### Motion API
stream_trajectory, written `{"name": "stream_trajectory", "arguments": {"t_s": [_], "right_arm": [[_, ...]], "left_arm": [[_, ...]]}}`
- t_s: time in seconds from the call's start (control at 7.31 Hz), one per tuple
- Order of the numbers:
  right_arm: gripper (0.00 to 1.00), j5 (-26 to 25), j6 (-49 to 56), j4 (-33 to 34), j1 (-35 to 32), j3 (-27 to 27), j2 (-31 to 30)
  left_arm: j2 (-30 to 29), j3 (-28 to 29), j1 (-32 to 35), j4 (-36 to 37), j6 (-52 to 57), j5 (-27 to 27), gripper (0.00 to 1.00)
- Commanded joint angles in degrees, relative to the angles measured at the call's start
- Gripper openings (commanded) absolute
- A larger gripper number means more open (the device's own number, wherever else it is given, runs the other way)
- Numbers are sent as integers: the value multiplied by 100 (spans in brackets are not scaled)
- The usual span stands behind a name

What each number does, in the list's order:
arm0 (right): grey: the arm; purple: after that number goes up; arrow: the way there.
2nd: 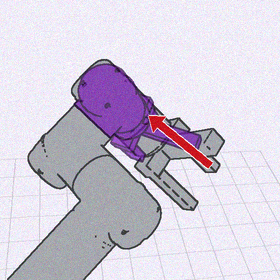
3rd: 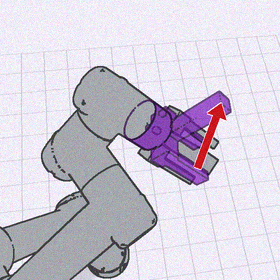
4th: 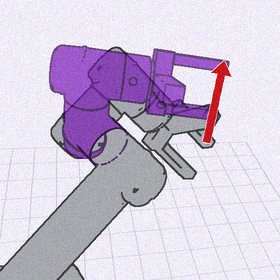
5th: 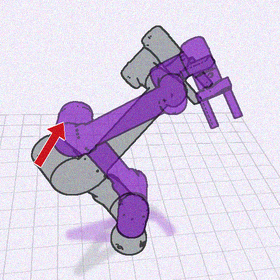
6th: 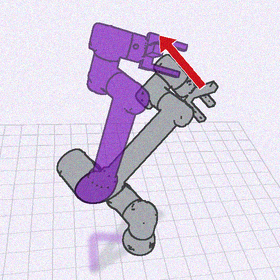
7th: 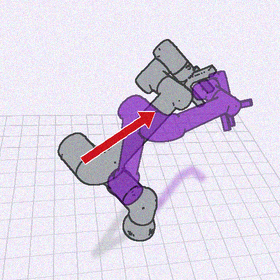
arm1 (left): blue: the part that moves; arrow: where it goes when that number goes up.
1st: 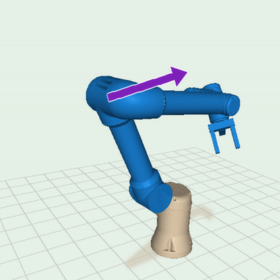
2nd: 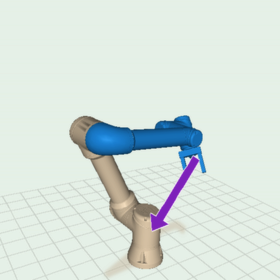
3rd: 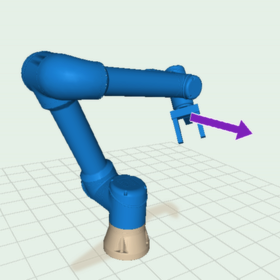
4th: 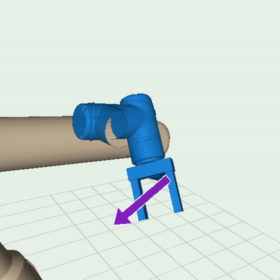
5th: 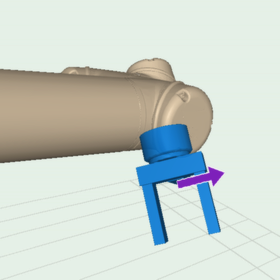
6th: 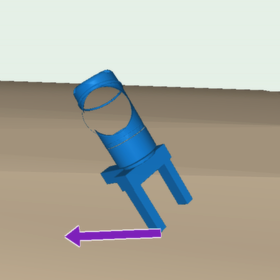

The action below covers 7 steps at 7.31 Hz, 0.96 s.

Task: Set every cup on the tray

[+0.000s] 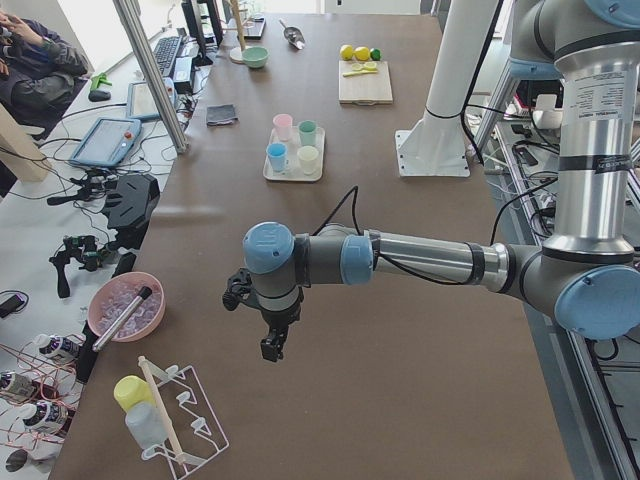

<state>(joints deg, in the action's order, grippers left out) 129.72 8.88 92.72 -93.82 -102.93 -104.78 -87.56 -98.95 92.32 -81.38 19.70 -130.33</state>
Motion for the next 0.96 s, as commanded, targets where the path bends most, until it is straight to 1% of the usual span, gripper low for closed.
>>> {"name": "stream_trajectory", "arguments": {"t_s": [0.0, 0.27, 0.82], "right_arm": [[100, 1, 0, 0, 4, 1, 2], [100, 9, 0, 0, 4, -7, 11], [100, 53, 0, -9, 4, -16, 19]], "left_arm": [[2, 25, -4, 25, -350, -10, 99], [-15, -19, -12, -1, -2234, -28, 99], [-15, -37, -21, -9, -2286, -28, 99]]}}
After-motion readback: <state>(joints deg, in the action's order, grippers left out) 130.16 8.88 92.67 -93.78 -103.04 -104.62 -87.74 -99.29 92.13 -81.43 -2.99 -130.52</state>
